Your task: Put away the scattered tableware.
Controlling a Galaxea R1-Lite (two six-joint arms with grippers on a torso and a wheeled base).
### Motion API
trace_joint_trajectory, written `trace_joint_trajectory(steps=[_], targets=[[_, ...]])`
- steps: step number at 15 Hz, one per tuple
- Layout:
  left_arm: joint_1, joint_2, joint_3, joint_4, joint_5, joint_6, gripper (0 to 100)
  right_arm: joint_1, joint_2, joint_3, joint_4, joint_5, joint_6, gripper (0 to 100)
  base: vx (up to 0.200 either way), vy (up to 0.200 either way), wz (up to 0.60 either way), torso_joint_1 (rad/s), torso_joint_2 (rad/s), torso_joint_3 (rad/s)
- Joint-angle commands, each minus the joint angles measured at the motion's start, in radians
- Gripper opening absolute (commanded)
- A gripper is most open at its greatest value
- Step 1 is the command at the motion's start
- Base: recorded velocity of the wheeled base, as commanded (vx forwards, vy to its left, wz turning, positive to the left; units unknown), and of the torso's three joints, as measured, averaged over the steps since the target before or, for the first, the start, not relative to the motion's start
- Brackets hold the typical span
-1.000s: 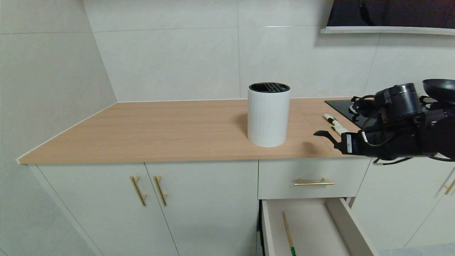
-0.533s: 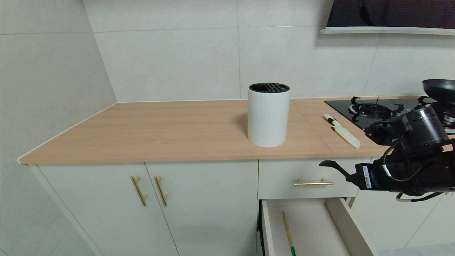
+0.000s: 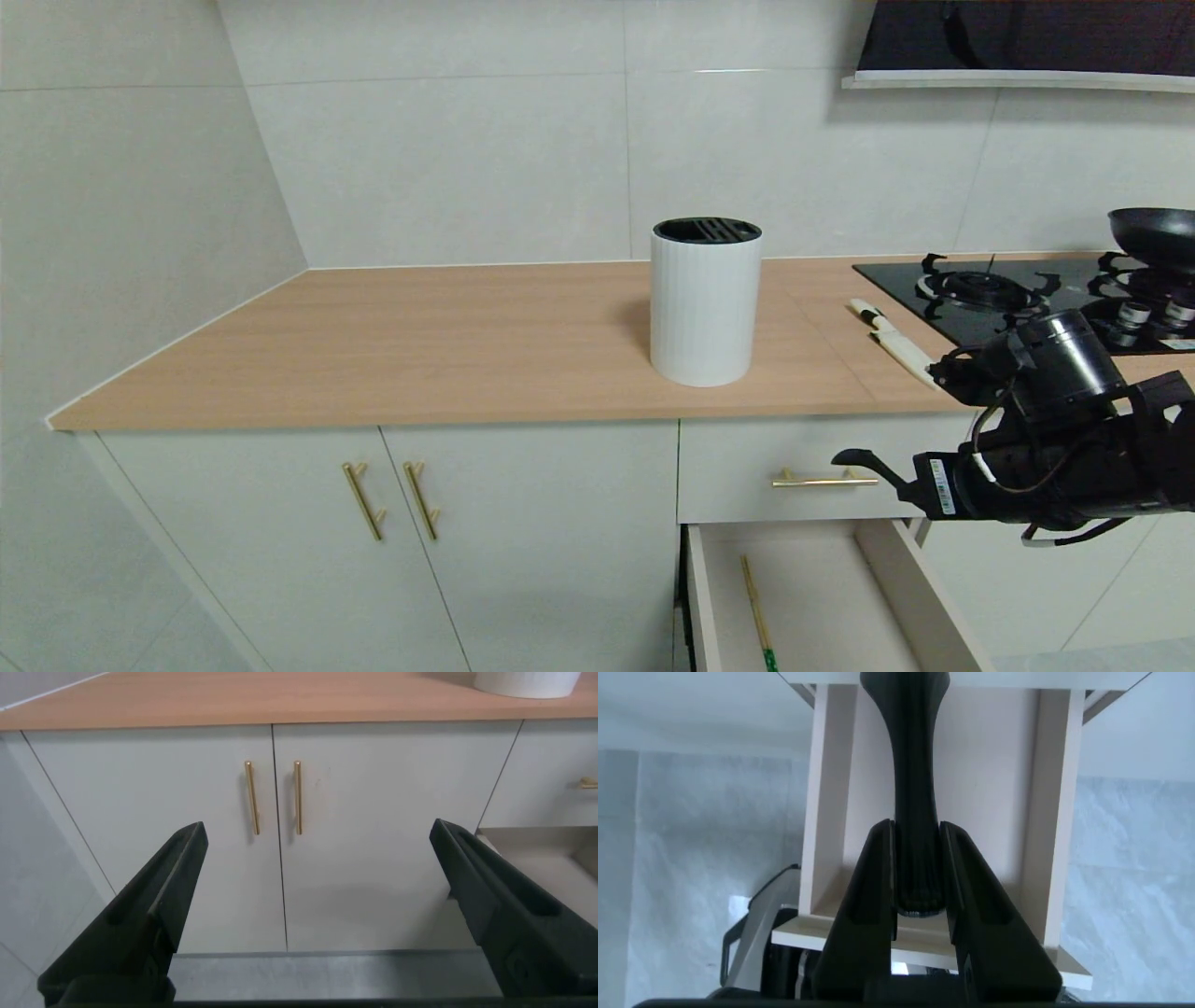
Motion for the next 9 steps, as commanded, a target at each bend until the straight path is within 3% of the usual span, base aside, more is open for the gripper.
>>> trace_joint_trajectory(steps=[1, 4, 9], targets=[[0.0, 0.0, 0.0, 0.0, 0.001, 0.0, 100, 0.002, 0.028, -0.001, 0.0, 0.0, 0.0, 0, 0.0, 0.0, 0.0, 0.0, 0.0, 0.0], [0.0, 0.0, 0.0, 0.0, 0.001, 0.0, 100, 0.001, 0.05, -0.001, 0.0, -0.001, 0.0, 0, 0.0, 0.0, 0.0, -0.009, 0.02, 0.017], [0.0, 0.0, 0.0, 0.0, 0.001, 0.0, 100, 0.001, 0.11, -0.005, -0.002, -0.004, 0.0, 0, 0.0, 0.0, 0.0, -0.158, 0.39, 0.231]])
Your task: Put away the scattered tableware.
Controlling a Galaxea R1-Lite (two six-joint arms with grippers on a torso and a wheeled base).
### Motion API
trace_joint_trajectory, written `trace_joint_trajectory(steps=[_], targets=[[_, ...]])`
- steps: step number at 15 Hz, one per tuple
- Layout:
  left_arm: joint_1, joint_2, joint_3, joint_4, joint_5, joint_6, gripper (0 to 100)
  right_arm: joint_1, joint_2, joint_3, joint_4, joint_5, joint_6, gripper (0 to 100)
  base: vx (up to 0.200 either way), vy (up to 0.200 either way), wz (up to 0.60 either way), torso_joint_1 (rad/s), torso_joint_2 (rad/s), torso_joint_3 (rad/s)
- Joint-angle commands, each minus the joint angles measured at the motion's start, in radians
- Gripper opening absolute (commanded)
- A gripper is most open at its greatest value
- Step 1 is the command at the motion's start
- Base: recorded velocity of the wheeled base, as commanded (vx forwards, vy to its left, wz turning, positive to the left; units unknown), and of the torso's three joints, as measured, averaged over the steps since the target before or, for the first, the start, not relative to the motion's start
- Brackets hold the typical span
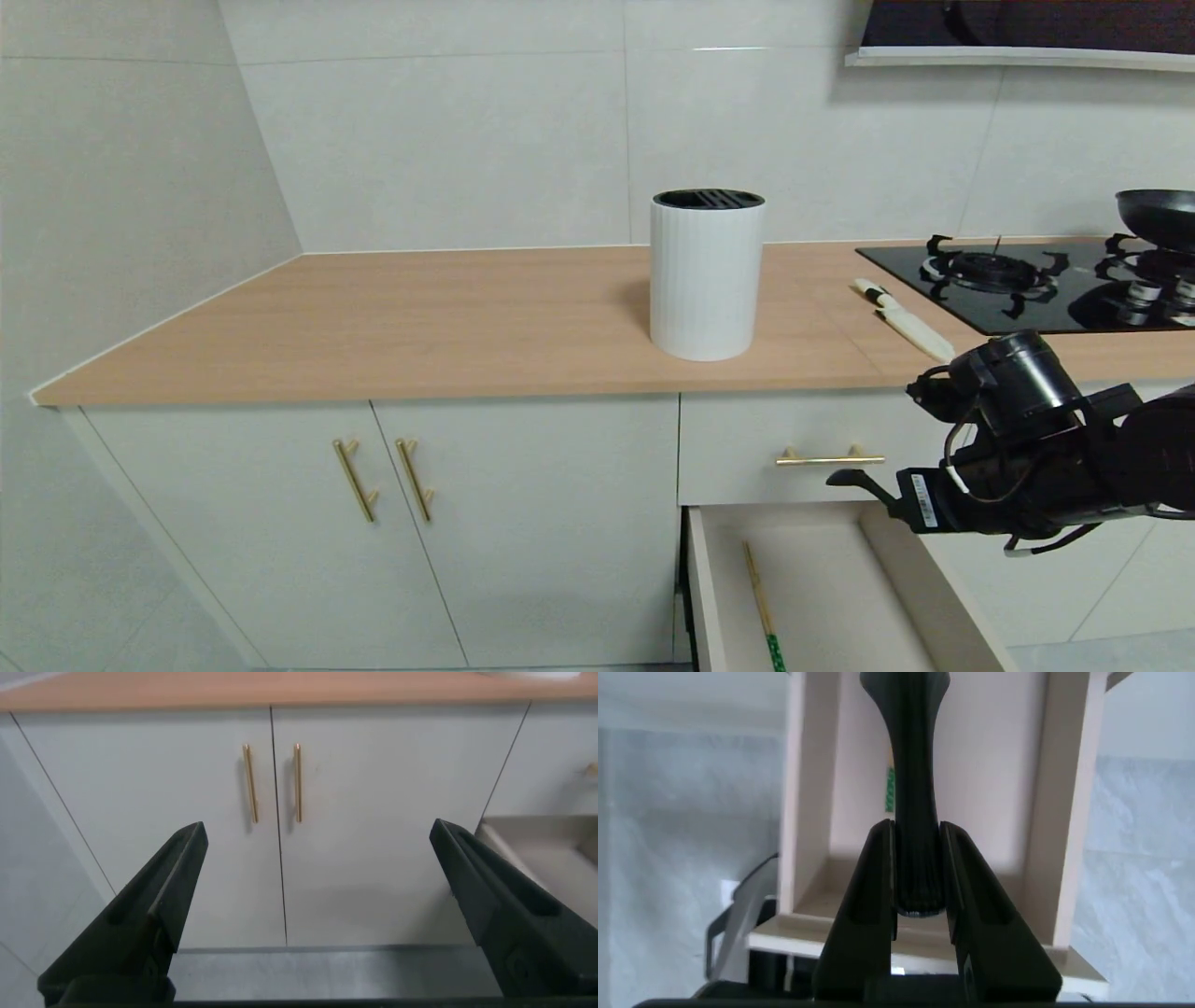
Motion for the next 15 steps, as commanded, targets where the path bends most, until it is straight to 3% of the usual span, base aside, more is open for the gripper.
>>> trace_joint_trajectory(steps=[1, 10, 15], targets=[[0.0, 0.0, 0.0, 0.0, 0.001, -0.001, 100, 0.001, 0.045, 0.0, -0.009, -0.001, 0.0, 0, 0.0, 0.0, 0.0, -0.183, 0.47, 0.281], [0.0, 0.0, 0.0, 0.0, 0.001, -0.001, 100, -0.004, 0.107, 0.002, -0.051, -0.039, 0.001, 0, 0.0, 0.0, 0.0, -0.152, 0.46, 0.302], [0.0, 0.0, 0.0, 0.0, 0.001, -0.001, 100, -0.004, 0.108, 0.002, -0.051, -0.039, 0.001, 0, 0.0, 0.0, 0.0, -0.067, 0.31, 0.237]])
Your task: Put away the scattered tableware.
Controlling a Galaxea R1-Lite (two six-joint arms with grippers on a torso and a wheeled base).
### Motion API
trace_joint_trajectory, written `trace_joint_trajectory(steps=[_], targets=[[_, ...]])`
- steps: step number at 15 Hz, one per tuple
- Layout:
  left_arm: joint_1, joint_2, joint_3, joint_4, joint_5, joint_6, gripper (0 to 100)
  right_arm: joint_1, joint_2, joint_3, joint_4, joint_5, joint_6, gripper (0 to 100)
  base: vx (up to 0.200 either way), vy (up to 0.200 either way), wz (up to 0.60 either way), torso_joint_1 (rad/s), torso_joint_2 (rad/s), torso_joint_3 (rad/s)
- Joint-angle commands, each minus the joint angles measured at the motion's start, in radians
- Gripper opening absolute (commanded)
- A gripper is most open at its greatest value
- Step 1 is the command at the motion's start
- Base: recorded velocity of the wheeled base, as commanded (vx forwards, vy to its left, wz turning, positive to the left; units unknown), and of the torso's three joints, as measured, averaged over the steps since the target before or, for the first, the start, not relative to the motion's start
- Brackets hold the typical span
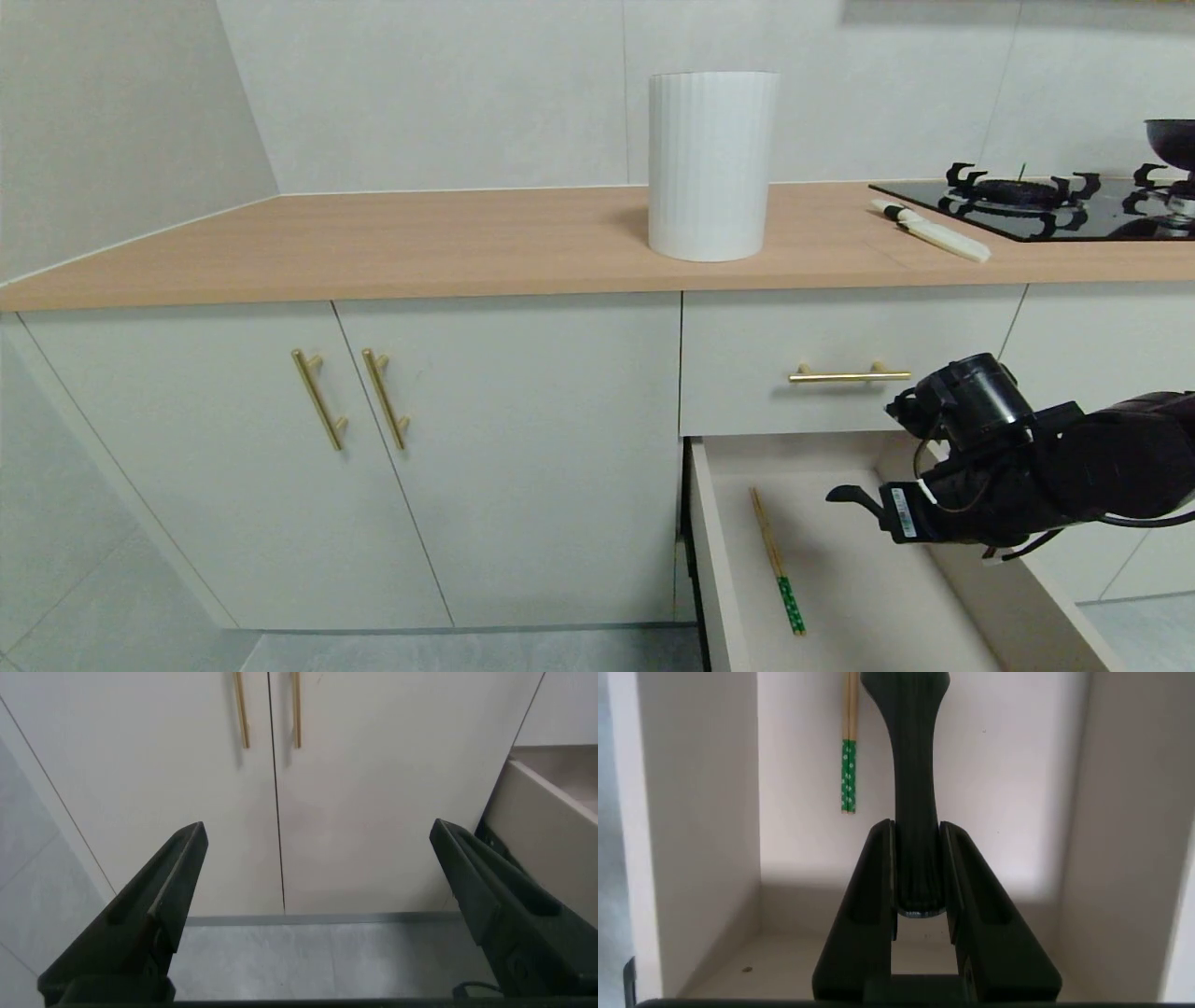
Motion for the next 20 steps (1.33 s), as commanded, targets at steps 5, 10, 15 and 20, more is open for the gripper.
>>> trace_joint_trajectory(steps=[5, 10, 15, 20], targets=[[0.0, 0.0, 0.0, 0.0, 0.001, 0.0, 100, 0.0, 0.019, -0.001, -0.012, 0.0, 0.0, 0, 0.0, 0.0, 0.0, -0.003, 0.01, 0.008], [0.0, 0.0, 0.0, 0.0, 0.001, 0.0, 100, -0.03, 0.244, -0.005, -0.212, -0.021, 0.006, 0, 0.0, 0.0, 0.0, 0.0, 0.0, 0.0], [0.0, 0.0, 0.0, 0.0, 0.001, 0.0, 100, -0.044, 0.405, -0.008, -0.338, -0.021, 0.008, 0, 0.0, 0.0, 0.0, 0.0, 0.0, 0.0], [0.0, 0.0, 0.0, 0.0, 0.001, 0.0, 100, -0.044, 0.488, -0.008, -0.414, -0.049, 0.003, 0, 0.0, 0.0, 0.0, 0.0, 0.0, 0.0]])
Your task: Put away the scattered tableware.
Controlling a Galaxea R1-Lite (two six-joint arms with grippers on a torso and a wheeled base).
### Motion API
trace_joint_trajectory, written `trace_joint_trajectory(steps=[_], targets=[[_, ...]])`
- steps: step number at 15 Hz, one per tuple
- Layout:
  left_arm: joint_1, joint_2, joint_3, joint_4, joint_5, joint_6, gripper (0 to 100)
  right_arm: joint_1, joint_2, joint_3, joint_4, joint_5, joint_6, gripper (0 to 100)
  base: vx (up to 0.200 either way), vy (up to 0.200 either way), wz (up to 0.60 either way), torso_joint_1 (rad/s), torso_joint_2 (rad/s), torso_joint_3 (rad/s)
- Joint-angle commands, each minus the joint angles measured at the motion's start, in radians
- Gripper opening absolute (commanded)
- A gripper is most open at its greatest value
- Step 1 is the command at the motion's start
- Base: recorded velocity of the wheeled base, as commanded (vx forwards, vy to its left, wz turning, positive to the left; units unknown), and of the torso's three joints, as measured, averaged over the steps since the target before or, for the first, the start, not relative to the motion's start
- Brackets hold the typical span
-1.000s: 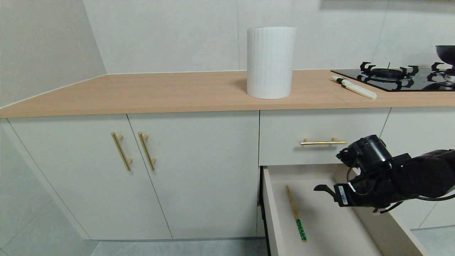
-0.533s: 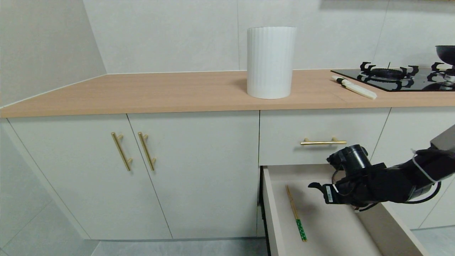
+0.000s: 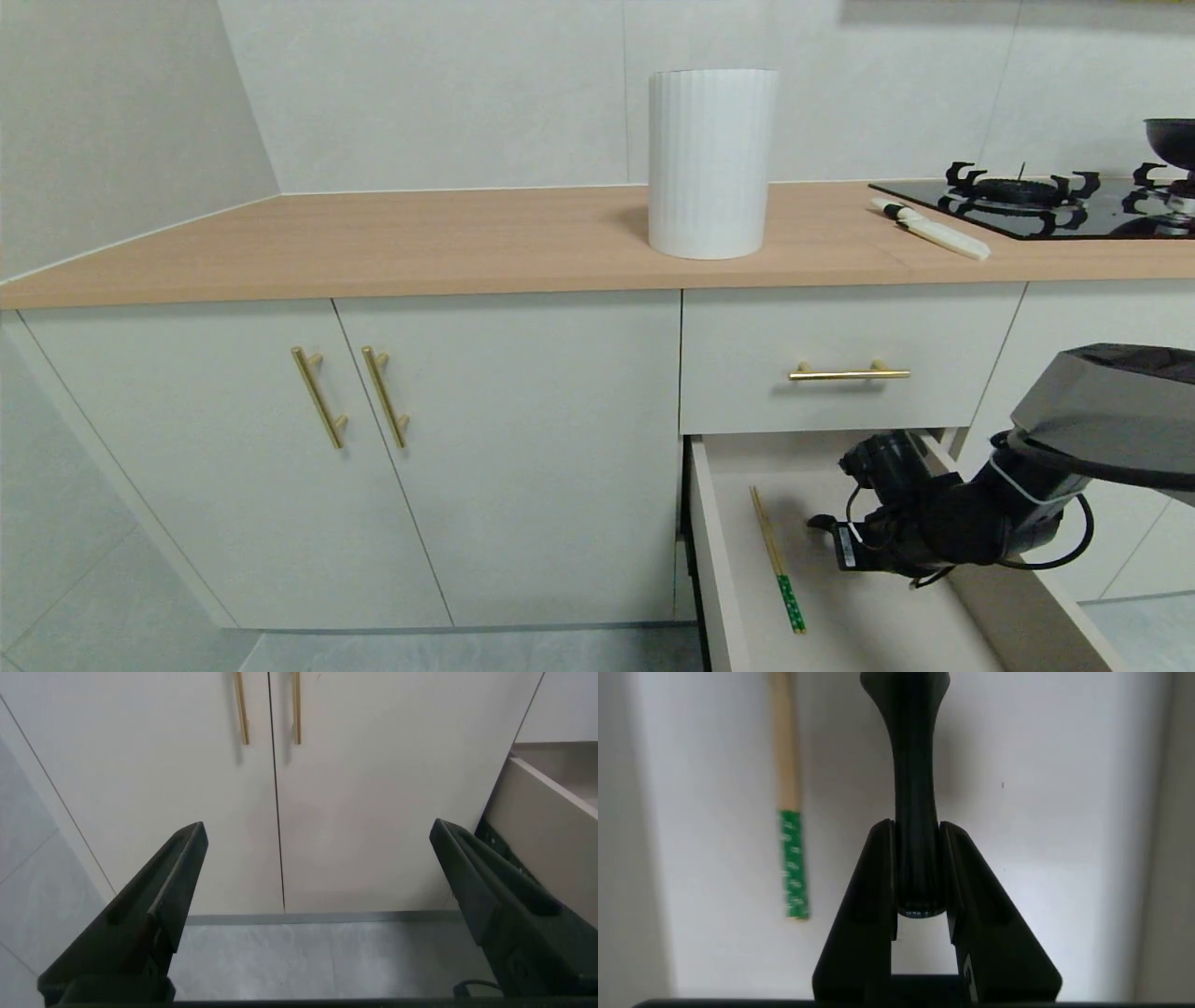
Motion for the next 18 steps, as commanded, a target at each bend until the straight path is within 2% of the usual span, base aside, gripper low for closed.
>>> trace_joint_trajectory(steps=[1, 14, 15, 18], targets=[[0.0, 0.0, 0.0, 0.0, 0.0, -0.001, 100, 0.0, 0.041, 0.0, 0.0, -0.003, 0.0, 0, 0.0, 0.0, 0.0, 0.0, 0.0, 0.0], [0.0, 0.0, 0.0, 0.0, 0.0, -0.001, 100, -0.015, 0.05, 0.003, 0.0, -0.005, 0.001, 0, 0.0, 0.0, 0.0, 0.0, 0.0, 0.0], [0.0, 0.0, 0.0, 0.0, 0.0, -0.001, 100, -0.015, 0.052, 0.001, 0.0, -0.005, 0.001, 100, 0.0, 0.0, 0.0, 0.0, 0.0, 0.0], [0.0, 0.0, 0.0, 0.0, 0.0, -0.001, 100, -0.015, 0.049, 0.001, 0.0, -0.005, 0.001, 100, 0.0, 0.0, 0.0, 0.0, 0.0, 0.0]])
